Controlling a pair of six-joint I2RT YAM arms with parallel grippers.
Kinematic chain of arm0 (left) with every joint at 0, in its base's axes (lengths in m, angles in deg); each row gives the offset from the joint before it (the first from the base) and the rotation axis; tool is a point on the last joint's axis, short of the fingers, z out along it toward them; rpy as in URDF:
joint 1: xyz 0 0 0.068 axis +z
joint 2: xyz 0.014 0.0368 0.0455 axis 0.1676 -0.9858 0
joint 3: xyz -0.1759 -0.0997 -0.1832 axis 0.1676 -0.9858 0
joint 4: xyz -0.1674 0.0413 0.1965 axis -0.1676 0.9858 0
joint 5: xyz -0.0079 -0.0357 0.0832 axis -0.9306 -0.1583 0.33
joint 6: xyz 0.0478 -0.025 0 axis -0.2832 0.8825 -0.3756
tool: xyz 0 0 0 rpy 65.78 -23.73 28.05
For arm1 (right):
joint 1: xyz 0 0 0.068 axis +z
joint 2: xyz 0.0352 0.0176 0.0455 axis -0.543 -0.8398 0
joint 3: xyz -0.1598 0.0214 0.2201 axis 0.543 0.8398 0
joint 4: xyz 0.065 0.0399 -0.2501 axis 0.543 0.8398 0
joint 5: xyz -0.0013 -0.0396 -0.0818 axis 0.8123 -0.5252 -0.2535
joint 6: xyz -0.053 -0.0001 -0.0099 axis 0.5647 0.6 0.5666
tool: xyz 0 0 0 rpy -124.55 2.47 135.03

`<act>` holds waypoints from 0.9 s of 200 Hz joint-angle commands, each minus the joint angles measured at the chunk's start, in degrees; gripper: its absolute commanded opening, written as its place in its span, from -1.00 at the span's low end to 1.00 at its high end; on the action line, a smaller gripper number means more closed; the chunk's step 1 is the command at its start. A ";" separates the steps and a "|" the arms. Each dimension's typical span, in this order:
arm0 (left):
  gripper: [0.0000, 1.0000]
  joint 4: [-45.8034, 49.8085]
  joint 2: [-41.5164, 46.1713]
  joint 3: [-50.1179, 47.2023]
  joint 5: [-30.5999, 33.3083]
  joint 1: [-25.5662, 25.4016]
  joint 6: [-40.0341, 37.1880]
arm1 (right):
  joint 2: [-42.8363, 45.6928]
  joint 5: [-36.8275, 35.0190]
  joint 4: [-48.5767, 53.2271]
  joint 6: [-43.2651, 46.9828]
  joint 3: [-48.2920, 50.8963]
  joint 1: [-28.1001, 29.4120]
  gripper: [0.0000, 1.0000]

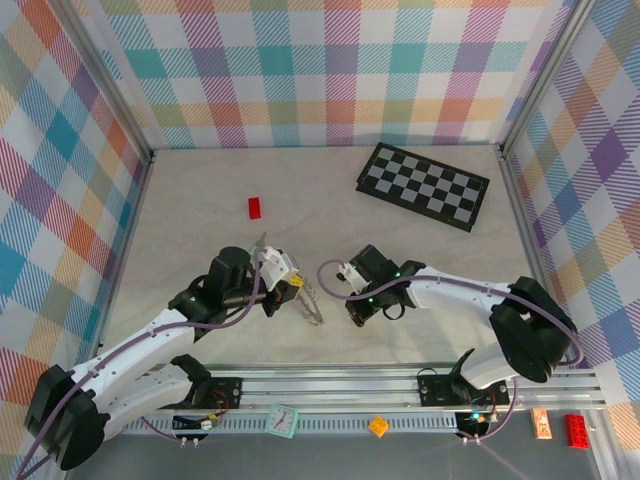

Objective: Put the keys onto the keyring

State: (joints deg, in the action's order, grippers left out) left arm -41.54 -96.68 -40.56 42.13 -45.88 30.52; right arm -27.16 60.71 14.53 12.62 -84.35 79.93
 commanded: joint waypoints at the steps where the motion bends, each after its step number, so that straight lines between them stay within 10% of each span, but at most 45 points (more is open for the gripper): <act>1: -1.00 -2.43 0.61 -0.16 -0.84 -0.16 0.17 | -2.50 0.81 2.40 -2.61 -2.17 -0.71 -1.00; 180: -1.00 -2.75 -0.69 0.28 -1.24 -0.07 -0.54 | -7.27 2.22 5.11 -3.46 -5.30 -3.62 -0.61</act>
State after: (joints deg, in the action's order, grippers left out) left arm -41.61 -97.14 -40.56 42.11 -45.88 30.49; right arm -33.17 61.78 18.20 9.32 -88.15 76.70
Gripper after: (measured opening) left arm 0.043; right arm 0.198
